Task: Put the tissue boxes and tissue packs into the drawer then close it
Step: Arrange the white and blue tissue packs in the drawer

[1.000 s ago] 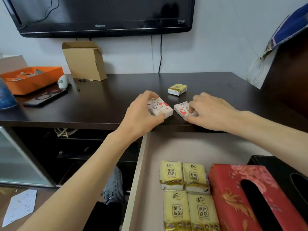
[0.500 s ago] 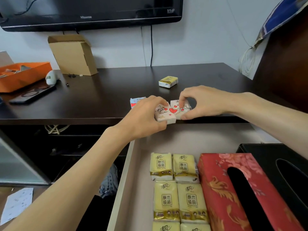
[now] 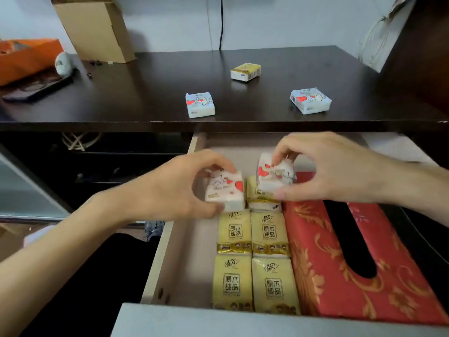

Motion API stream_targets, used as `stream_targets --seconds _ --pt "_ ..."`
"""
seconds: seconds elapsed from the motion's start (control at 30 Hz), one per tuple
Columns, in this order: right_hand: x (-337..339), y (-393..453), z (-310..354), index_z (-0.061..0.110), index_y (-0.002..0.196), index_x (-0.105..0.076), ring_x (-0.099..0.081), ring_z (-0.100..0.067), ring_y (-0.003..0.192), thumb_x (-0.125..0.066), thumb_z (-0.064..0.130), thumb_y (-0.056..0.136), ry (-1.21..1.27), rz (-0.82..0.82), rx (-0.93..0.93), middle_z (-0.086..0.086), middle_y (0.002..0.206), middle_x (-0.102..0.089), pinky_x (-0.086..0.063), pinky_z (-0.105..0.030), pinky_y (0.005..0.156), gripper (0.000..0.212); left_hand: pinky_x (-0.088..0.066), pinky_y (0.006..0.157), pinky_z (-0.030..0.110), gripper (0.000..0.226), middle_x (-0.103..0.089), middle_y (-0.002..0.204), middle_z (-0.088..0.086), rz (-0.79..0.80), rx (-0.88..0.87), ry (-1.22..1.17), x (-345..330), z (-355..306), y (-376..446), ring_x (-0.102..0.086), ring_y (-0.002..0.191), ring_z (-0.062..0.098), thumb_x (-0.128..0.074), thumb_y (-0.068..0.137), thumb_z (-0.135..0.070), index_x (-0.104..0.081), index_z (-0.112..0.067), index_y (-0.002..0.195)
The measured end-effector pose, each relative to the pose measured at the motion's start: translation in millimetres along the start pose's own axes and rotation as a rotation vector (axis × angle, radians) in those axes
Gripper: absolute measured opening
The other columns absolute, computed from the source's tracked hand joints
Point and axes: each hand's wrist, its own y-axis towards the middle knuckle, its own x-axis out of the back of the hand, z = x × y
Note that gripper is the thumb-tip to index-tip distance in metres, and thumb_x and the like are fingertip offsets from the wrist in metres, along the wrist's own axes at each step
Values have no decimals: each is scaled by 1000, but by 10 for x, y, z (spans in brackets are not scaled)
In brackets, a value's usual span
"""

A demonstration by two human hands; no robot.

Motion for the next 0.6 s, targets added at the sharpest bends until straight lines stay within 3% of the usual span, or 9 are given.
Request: stream_targets --seconds 0.07,0.17,0.33,0.43,0.5,0.6 --pt "-76 -123 126 42 104 -58 -61 -4 94 -63 83 64 -14 50 -2 21 100 -65 -52 -40 83 58 -49 97 27 59 -63 116 -14 49 -17 37 -126 -17 -114 -60 113 5 -85 71 -17 -57 -29 122" --pt "-185 -218 250 46 105 -52 -53 0 99 -57 85 65 -72 132 25 25 103 -58 -49 -32 83 56 -46 96 25 64 -54 122 -20 105 -74 187 -290 -34 -242 -54 115 1 -82 75 -35 -49 -34 130" --pt "-339 -224 276 46 104 -47 -46 1 95 -54 82 69 -199 196 64 30 98 -48 -34 -17 79 50 -44 100 31 69 -54 128 -13 62 -177 406 -439 -15 -240 -45 122 7 -75 78 -50 -47 -27 137" --pt "-380 -224 249 48 102 -47 -41 14 92 -56 83 65 -220 197 39 32 93 -46 -29 -10 74 52 -44 101 30 72 -53 131 -14 82 -186 425 -449 47 -227 -43 123 7 -74 79 -50 -44 -29 140" --pt "-402 -217 235 49 103 -49 -40 10 90 -55 84 61 -232 209 24 32 93 -46 -27 -9 71 55 -45 101 31 70 -51 133 -15 87 -190 417 -438 98 -247 -43 124 6 -75 79 -46 -43 -30 140" --pt "-419 -191 229 52 100 -46 -40 4 91 -52 91 56 -233 254 19 33 94 -45 -32 -19 74 59 -48 102 33 68 -48 137 -14 82 -208 421 -435 164 -273 -45 128 7 -75 80 -45 -45 -31 139"
